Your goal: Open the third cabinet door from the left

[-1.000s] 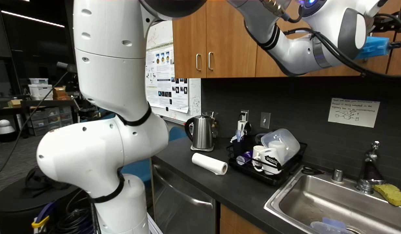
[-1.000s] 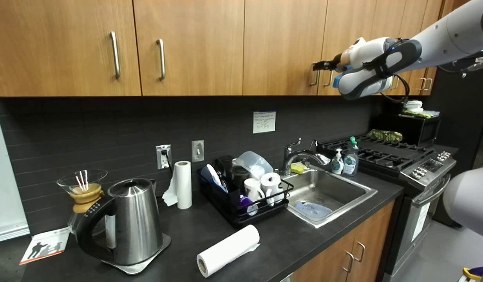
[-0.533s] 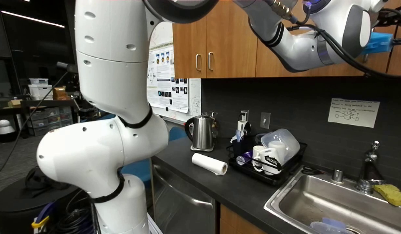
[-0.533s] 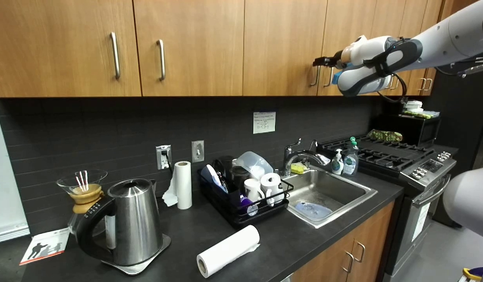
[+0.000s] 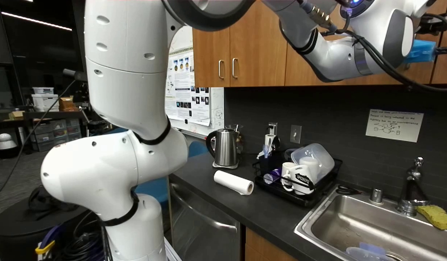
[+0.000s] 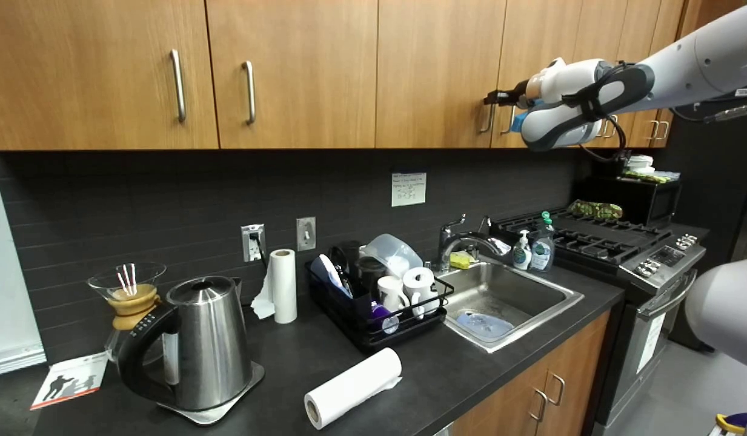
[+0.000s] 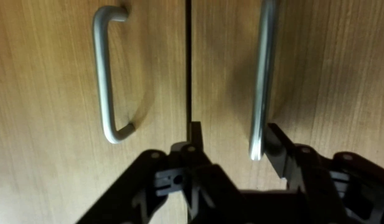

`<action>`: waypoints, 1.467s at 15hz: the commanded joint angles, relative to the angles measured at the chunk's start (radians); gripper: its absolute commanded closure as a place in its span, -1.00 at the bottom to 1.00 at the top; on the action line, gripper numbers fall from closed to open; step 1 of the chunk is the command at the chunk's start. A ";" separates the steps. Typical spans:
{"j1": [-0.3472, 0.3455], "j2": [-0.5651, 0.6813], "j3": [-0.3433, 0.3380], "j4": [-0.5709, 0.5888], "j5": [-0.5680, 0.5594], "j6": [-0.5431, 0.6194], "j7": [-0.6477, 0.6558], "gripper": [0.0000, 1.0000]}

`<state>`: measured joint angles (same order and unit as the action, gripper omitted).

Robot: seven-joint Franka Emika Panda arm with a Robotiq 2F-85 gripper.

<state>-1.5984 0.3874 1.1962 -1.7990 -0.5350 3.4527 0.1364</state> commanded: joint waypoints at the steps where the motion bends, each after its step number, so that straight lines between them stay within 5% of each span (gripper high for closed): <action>1: -0.028 0.023 0.036 0.000 -0.044 0.000 -0.007 0.56; 5: -0.032 0.029 0.046 -0.002 -0.061 0.000 -0.007 1.00; 22: -0.022 -0.027 -0.001 0.007 0.014 0.004 -0.003 0.92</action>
<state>-1.6100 0.4009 1.2226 -1.8048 -0.5702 3.4522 0.1261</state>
